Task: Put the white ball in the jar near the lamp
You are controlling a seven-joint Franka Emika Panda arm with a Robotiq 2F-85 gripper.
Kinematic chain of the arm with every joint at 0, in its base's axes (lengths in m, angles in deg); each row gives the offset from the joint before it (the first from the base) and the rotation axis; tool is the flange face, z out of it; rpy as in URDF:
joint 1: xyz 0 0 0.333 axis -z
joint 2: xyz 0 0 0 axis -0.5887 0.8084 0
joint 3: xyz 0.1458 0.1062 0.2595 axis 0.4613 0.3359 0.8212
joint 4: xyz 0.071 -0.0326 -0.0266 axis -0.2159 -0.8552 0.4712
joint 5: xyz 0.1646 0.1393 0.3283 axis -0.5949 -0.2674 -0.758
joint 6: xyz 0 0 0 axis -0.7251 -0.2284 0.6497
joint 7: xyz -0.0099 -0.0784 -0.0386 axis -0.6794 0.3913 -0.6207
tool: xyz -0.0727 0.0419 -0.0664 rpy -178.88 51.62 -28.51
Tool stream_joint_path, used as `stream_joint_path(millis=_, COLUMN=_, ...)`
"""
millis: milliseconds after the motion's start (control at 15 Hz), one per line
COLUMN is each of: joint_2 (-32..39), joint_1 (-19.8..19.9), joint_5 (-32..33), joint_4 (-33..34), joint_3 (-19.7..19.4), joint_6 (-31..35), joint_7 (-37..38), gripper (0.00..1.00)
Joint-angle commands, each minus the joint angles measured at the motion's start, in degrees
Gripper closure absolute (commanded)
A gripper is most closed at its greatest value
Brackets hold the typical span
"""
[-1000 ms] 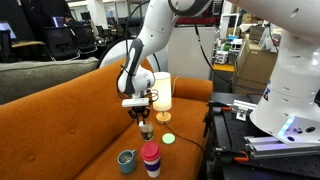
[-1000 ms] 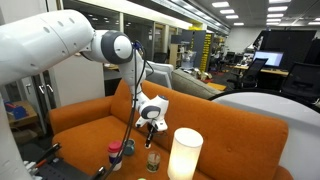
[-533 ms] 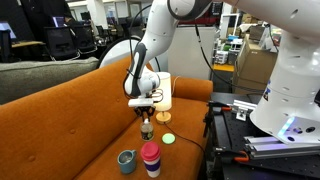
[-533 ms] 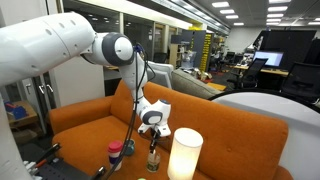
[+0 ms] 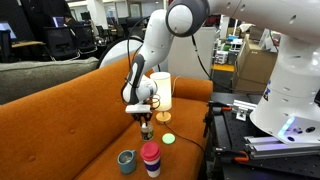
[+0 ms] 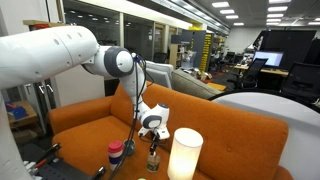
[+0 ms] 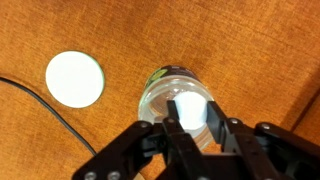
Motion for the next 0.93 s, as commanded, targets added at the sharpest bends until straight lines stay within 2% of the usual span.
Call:
stream_joint_path(millis=0, joint_2=3.9, joint_1=-0.7, joint_5=1.1, joint_4=6.0, joint_3=-2.1, joint_6=-2.5, joint_7=2.6, gripper=0.91)
stream_joint_path(millis=200, joint_2=5.8, joint_1=-0.4, joint_5=1.9, joint_4=9.0, joint_3=-2.8, joint_6=-3.8, joint_7=3.5, gripper=0.91)
stream_joint_path(millis=267, joint_2=6.2, joint_1=-0.2, joint_5=2.3, joint_4=9.7, joint_3=-2.9, joint_6=-4.6, joint_7=3.4, gripper=0.56)
stream_joint_path(millis=333, joint_2=6.7, joint_1=-0.2, joint_5=2.7, joint_4=10.4, joint_3=-3.0, joint_6=-5.3, joint_7=3.6, gripper=0.40)
stream_joint_path(millis=533, joint_2=7.1, joint_1=-0.1, joint_5=3.3, joint_4=10.8, joint_3=-2.9, joint_6=-6.5, joint_7=3.4, gripper=0.20)
stream_joint_path(millis=600, joint_2=6.9, joint_1=0.0, joint_5=3.4, joint_4=10.4, joint_3=-2.8, joint_6=-6.7, joint_7=3.2, gripper=0.14)
stream_joint_path(millis=867, joint_2=5.5, joint_1=0.1, joint_5=3.0, joint_4=8.2, joint_3=-2.8, joint_6=-5.6, joint_7=3.0, gripper=0.14)
